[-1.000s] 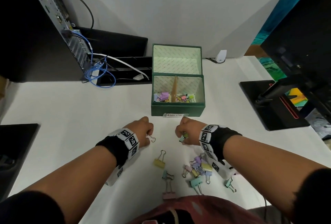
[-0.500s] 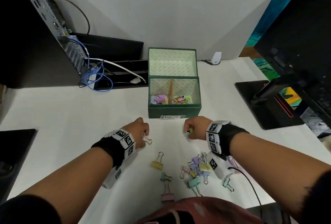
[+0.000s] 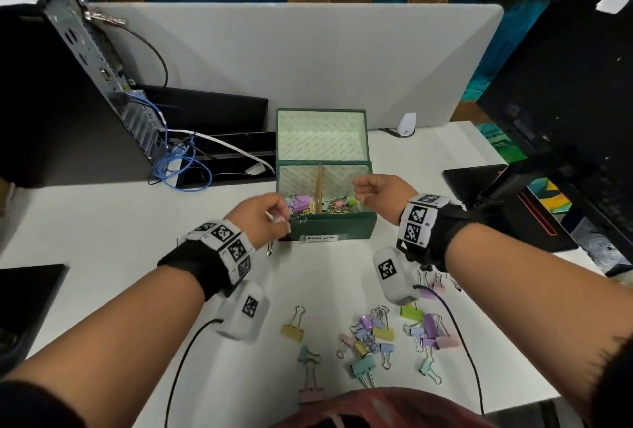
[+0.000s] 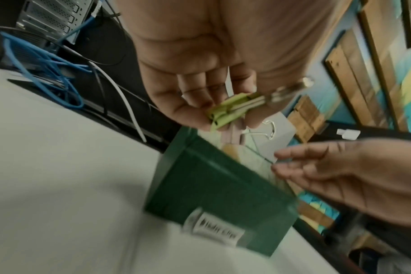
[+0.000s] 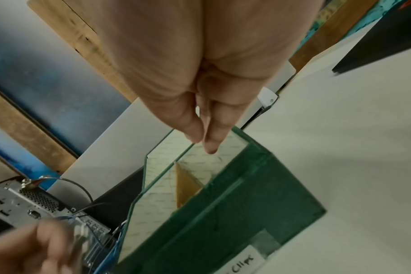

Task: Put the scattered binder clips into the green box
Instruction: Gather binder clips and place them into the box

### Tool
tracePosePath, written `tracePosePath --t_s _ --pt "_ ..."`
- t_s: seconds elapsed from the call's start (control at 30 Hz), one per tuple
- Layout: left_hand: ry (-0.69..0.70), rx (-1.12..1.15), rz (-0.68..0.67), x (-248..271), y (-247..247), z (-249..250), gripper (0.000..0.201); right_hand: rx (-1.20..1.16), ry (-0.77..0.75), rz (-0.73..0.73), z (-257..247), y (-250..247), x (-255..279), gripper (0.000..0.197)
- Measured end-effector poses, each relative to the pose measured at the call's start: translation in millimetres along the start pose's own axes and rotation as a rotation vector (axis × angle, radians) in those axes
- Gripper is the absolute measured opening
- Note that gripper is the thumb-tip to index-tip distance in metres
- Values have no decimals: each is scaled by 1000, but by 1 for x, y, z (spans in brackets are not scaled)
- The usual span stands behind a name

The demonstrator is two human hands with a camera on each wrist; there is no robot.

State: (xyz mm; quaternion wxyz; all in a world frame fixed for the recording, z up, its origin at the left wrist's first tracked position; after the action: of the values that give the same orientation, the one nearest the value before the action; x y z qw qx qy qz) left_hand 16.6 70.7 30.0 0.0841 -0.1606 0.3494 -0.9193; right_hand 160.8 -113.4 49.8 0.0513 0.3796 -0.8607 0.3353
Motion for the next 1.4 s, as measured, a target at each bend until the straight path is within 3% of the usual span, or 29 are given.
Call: tracePosePath --t_s 0.23,0.4,0.73,0.8,0.87,0.93,1.03,1.23,1.4 --pt "-39 92 157 -44 -17 34 8 103 -52 23 28 -8 20 20" --pt "-73 38 214 -65 -13 42 17 170 -12 -39 46 -13 39 25" --pt "136 -144 133 -47 8 44 19 348 58 -189 70 -10 52 24" --pt "153 -154 41 -33 14 44 17 466 63 -298 71 -4 55 23" --pt "114 -207 -207 -15 26 43 26 598 46 -427 72 4 57 28" --pt "67 -352 -438 3 41 40 45 715 8 -494 75 12 61 44" --pt "-8 -516 -619 28 59 26 72 869 -20 -492 85 18 65 70" --pt "-41 -683 -737 61 81 -2 119 826 102 -423 107 4 76 97" --pt "-1 -765 -768 72 94 -7 128 769 200 -389 129 2 92 114"
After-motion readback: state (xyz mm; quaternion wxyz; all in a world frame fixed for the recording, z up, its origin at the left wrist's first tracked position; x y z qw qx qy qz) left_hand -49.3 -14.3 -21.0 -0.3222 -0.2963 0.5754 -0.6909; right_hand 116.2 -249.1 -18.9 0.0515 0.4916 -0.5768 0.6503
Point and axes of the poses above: each hand's wrist, its own x-axis away from the middle knuckle, its own y-axis out of the palm, z = x × y, the point moved 1 cm from there along -x, towards the middle knuckle, and after that the axes turned 7 degrees about -z, right-handed, at the moved point
